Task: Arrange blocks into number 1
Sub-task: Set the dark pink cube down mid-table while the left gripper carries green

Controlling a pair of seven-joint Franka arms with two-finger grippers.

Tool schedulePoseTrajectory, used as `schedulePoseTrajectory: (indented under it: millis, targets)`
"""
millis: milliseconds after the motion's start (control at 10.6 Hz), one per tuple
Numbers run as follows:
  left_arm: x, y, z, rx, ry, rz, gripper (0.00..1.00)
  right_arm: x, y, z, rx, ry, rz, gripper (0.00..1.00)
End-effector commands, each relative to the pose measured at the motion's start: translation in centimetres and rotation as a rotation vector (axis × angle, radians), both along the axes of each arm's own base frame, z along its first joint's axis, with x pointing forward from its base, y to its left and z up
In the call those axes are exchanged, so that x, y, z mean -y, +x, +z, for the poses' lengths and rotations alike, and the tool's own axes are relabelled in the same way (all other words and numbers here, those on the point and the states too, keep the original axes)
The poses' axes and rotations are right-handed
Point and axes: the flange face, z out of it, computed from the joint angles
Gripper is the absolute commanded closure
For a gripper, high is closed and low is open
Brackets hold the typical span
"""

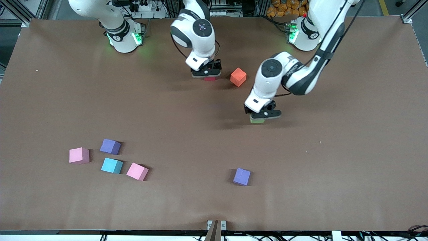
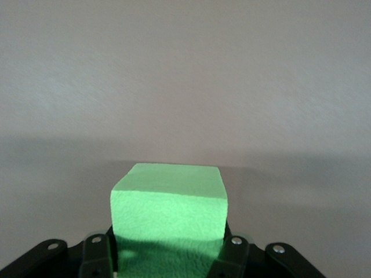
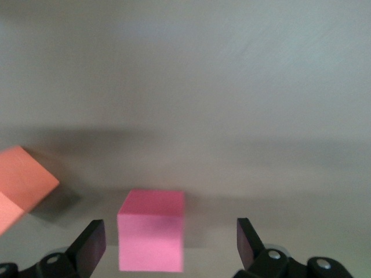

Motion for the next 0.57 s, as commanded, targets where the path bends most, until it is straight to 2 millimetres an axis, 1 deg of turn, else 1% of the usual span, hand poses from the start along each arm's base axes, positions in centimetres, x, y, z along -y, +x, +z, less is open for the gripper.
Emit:
schedulePoseTrajectory:
  millis: [0, 94, 188, 283, 377, 471]
  targets:
    - [3.2, -2.5, 0.3, 0.013, 0.007, -0.022, 1.0, 6.4, 6.3, 6.0, -0.025, 0.002, 0.018, 0.0]
    - [4.8, -3.6, 0.4, 0.016, 0.002, -0.051, 1.0, 10.2, 10.2, 7.2, -0.03, -0.005, 0.064, 0.0]
    - [6.5, -4.4, 0.6, 0.019, -0.007, -0.086, 1.0, 14.5, 13.8, 7.7, -0.021, -0.015, 0.123, 0.0]
    - [8.6, -4.7, 0.5, 0.008, -0.003, -0.105, 1.0, 18.8, 17.1, 7.9, -0.006, -0.008, 0.159, 0.0]
    - [11.3, -5.0, -0.2, -0.036, 0.026, -0.113, 1.0, 22.9, 19.9, 8.0, 0.011, -0.007, 0.195, 0.0]
    - [13.4, -4.6, -1.0, -0.081, 0.068, -0.106, 1.0, 27.9, 23.0, 7.6, 0.018, -0.016, 0.222, 0.0]
